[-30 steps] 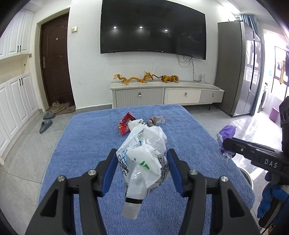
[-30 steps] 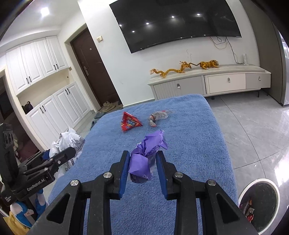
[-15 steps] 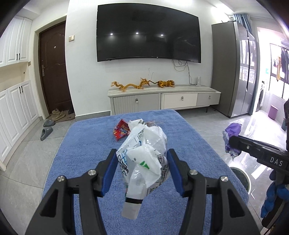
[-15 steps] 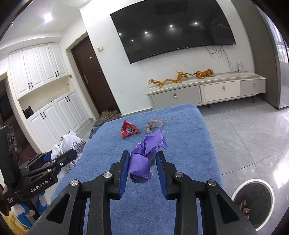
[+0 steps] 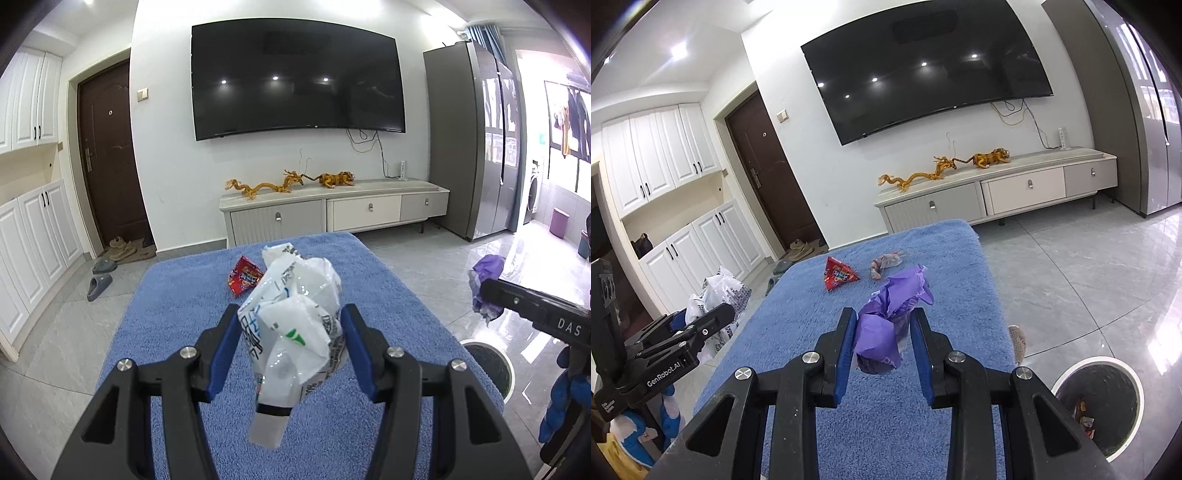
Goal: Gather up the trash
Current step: 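Carry both items over the white bin and open both tools to drop them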
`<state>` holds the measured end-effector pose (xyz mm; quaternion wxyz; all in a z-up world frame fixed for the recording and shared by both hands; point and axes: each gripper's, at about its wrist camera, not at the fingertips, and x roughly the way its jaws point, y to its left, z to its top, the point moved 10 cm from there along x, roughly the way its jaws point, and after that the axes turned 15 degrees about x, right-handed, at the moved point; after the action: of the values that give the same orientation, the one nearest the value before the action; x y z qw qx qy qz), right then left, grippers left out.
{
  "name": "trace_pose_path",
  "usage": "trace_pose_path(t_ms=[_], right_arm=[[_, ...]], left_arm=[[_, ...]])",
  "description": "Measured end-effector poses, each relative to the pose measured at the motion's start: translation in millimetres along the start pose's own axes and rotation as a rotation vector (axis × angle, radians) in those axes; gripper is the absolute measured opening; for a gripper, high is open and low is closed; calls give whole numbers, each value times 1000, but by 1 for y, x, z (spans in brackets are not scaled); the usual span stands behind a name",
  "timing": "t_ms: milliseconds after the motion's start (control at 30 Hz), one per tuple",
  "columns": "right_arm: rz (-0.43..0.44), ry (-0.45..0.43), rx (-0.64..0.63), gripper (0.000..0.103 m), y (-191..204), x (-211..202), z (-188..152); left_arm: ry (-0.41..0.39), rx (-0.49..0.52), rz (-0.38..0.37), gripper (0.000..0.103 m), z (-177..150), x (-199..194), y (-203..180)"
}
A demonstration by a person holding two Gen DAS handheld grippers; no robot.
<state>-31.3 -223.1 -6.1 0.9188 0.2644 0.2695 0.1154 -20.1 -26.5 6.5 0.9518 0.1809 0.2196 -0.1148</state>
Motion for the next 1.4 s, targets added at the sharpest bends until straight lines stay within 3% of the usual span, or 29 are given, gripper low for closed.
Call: trace_pose_path(t_ms=[333,467,967,1167,1400], right_arm=[[-37,-22,48,28,-33,-2,7],[-62,-26,80,28,-55,1,9],[-208,-68,243,28,-174,-20,8],[-275,-72,335,28,-232,-35,-2],[-362,-63,449,28,-298,-44,-22]], left_arm=[[-7,65,4,53,9,5,-24],[-1,96,-29,53,15,16,-44],[26,285,-187,53,48,72,-169],[60,319,-301,53,53,93,-222],[139,303,-523,53,61,124,-303]])
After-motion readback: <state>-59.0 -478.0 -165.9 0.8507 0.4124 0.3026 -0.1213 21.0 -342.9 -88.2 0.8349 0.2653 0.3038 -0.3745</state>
